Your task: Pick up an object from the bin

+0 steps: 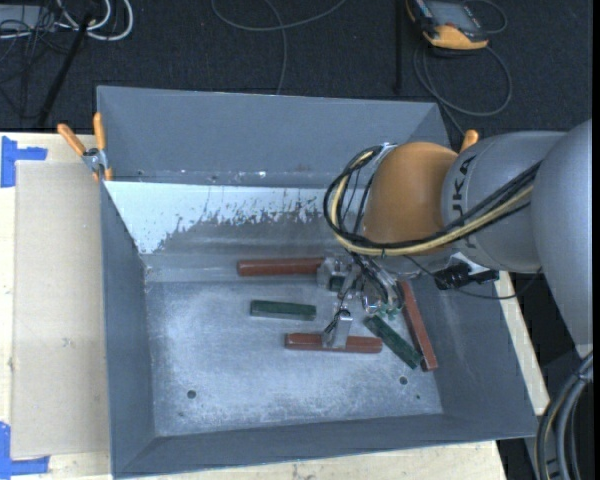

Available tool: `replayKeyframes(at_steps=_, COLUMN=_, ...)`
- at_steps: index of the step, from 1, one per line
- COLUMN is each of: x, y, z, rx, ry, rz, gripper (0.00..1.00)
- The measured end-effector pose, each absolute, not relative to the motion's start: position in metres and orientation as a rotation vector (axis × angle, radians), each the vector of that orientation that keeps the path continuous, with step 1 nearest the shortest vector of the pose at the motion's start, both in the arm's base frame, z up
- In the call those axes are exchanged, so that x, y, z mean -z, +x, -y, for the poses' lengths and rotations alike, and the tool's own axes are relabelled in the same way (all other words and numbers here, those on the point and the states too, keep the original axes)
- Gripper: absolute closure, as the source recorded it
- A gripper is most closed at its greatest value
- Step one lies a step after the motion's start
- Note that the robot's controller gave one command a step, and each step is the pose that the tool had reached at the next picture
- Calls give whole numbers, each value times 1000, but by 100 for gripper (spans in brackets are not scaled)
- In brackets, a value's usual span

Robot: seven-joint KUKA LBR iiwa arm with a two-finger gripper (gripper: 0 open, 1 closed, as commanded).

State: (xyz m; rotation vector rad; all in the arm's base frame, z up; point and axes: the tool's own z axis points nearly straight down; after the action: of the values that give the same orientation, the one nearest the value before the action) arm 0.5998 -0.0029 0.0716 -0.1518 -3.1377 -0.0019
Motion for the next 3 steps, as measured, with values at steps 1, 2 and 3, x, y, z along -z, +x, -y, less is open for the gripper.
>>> replayKeyframes(at_steps=1, x=-85, y=546, z=67, rx=-5, ry=-236, rz=3128, gripper=0)
replayKeyframes(at_steps=2, x=-68, y=508, z=26, rx=3, ry=15, rz=3136, gripper=0)
replayKeyframes(at_steps=3, x=-70, y=509, z=27, rx=1, ry=9, rz=3139, gripper=100)
